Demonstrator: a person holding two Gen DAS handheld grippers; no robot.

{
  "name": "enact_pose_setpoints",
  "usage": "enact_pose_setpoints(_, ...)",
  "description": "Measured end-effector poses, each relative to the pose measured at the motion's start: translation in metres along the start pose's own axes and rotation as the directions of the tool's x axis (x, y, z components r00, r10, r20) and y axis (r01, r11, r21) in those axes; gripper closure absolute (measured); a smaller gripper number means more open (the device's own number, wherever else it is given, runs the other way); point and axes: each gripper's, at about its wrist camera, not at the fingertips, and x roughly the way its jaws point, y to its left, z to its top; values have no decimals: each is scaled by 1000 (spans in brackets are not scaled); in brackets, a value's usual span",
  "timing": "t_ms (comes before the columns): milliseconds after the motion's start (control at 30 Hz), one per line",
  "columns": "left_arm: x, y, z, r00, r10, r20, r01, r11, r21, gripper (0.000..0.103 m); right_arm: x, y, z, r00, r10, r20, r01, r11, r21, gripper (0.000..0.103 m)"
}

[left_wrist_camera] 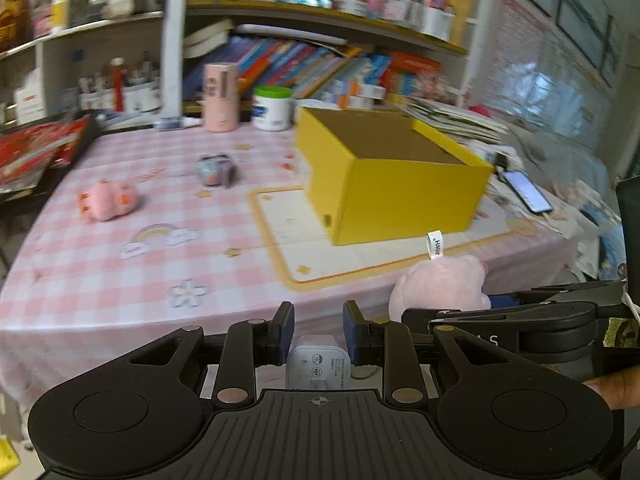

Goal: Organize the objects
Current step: 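Lift and carry the white charger and pink pig with both tools over the yellow box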

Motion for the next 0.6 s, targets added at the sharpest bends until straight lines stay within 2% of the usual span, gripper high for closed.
enact_pose_setpoints(300, 19, -29, 7, 996, -84, -21, 85, 994, 62, 78, -12, -36, -8, 997, -80, -5, 80, 993, 85, 43)
enact_pose_setpoints(600, 34, -47, 19, 993, -113, -16, 114, 989, 91, 78, -13, -63, -2, 994, -113, -2, 112, 986, 124, 43)
